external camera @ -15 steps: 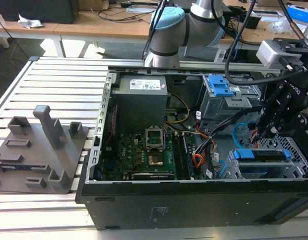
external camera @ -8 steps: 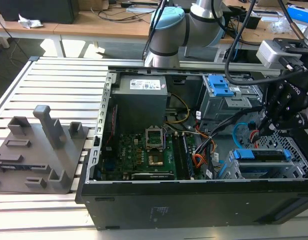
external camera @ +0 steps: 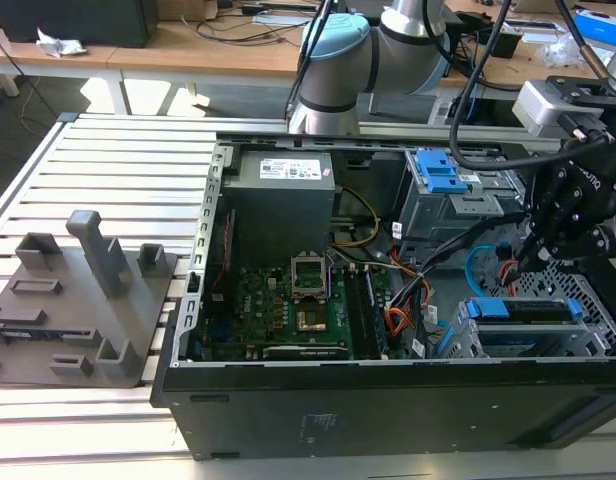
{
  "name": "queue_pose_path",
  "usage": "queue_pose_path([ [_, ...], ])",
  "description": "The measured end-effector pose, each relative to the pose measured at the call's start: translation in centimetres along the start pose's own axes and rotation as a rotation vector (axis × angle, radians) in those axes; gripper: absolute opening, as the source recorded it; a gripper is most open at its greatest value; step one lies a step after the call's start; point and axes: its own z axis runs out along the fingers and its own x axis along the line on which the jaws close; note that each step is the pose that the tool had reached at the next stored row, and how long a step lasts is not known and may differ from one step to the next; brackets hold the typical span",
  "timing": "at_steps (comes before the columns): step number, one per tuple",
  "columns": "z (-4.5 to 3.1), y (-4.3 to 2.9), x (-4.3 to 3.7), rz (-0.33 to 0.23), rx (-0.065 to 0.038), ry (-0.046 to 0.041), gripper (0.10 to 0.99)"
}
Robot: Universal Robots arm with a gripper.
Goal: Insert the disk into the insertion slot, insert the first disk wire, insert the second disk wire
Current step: 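Insert the first disk wire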
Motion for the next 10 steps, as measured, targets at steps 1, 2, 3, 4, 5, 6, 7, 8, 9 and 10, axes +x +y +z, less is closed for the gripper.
queue_pose_path([
  [1,0.0,-0.2,0.0,0.0,0.0,-0.0001,0.176],
  [2,0.0,-0.35,-0.01,0.0,-0.001,-0.0001,0.176],
  [3,0.01,-0.36,0.0,0.0,-0.001,-0.0003,0.176],
  [4,0.01,-0.36,0.05,0.0,-0.001,-0.0001,0.176],
  [5,0.01,-0.37,0.16,0.0,-0.001,0.0001,0.176],
  [6,0.01,-0.38,0.26,0.0,-0.001,0.0,0.176],
  [7,0.03,-0.39,0.48,0.0,-0.001,-0.0001,0.176],
  [8,0.04,-0.39,0.69,0.0,-0.001,-0.0001,0.176],
  [9,0.06,-0.39,0.88,0.0,-0.001,-0.0001,0.176],
  [10,0.08,-0.4,1.03,0.0,-0.001,-0.0002,0.176],
])
